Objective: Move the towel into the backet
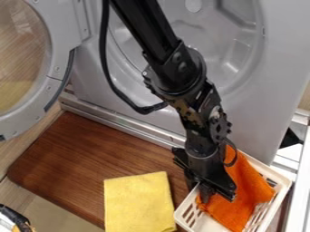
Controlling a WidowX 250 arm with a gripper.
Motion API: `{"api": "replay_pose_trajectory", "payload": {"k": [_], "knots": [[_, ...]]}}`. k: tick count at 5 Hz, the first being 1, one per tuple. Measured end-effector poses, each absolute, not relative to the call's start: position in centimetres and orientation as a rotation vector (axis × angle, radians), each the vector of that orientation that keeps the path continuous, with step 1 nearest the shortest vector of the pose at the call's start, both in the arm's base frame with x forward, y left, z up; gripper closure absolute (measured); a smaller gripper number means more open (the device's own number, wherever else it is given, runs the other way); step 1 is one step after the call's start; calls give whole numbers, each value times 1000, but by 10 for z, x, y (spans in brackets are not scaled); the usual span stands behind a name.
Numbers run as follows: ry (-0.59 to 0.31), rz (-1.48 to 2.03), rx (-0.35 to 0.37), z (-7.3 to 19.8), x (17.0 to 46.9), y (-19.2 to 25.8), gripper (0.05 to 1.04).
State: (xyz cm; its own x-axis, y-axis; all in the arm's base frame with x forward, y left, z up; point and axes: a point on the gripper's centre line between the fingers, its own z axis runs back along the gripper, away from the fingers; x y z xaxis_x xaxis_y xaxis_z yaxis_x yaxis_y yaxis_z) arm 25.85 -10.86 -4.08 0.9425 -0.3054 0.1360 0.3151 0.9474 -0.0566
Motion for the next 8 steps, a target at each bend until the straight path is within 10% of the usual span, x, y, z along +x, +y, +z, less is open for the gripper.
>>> {"api": "replay_pose_trajectory", "payload": {"k": [4, 8], "knots": [[-230, -224, -66, 20, 232, -78, 972], [-274, -39, -103, 26, 213, 37, 972]]}}
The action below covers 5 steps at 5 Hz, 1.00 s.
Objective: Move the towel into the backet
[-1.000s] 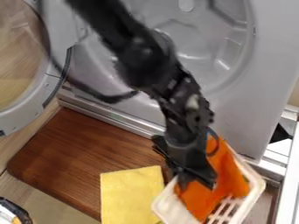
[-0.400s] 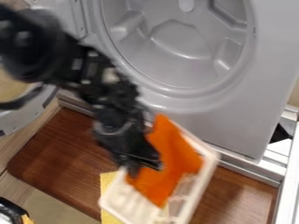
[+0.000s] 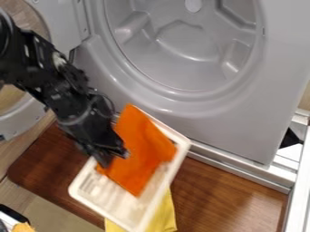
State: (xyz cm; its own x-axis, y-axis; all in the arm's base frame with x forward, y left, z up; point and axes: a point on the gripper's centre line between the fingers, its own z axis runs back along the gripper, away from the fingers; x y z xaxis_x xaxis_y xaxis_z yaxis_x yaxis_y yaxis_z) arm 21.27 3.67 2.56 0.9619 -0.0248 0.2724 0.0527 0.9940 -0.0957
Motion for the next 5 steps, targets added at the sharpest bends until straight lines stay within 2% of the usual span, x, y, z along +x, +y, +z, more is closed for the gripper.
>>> {"api": "replay_pose_trajectory", "payload": {"k": [2, 4, 5], "knots": [[-252, -62, -131, 10, 234, 62, 972], [-196, -51, -159, -20, 236, 71, 972], [-201, -51, -168, -24, 238, 76, 945]]}}
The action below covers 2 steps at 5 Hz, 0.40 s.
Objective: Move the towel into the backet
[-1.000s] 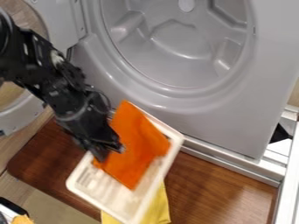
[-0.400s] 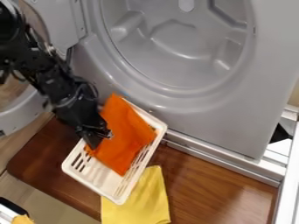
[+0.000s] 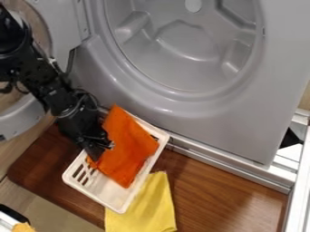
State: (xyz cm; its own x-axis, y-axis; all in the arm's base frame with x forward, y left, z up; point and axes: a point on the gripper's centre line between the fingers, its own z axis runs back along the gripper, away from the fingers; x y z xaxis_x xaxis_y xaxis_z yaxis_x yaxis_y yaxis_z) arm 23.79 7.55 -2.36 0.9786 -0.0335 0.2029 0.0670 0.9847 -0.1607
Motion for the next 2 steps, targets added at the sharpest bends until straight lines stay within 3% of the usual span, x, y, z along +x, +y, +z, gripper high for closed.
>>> {"api": "replay_pose_trajectory", "payload": {"k": [1, 2], "knots": [[-179, -49, -154, -23, 238, 77, 734], [-162, -108, -154, -21, 240, 69, 426]]}}
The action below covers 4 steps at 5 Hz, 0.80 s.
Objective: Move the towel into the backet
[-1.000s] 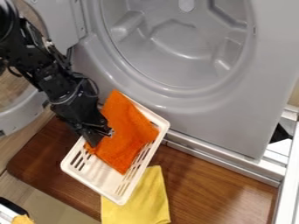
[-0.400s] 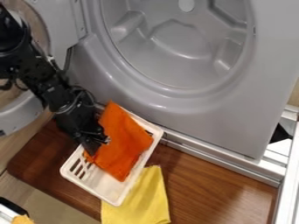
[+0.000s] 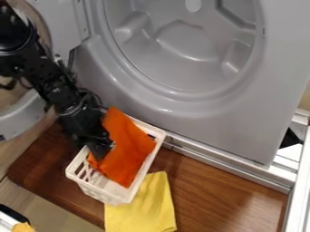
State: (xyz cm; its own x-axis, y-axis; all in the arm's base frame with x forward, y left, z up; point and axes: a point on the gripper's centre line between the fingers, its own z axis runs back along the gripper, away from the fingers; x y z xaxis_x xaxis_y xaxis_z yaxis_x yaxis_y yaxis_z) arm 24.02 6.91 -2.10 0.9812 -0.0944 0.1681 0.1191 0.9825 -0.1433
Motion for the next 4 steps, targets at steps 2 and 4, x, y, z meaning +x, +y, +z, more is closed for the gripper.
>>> {"api": "replay_pose_trajectory", "payload": {"k": [2, 4], "knots": [[-154, -183, -95, 0, 244, 61, 75], [-186, -200, -30, 35, 241, 56, 84]]}}
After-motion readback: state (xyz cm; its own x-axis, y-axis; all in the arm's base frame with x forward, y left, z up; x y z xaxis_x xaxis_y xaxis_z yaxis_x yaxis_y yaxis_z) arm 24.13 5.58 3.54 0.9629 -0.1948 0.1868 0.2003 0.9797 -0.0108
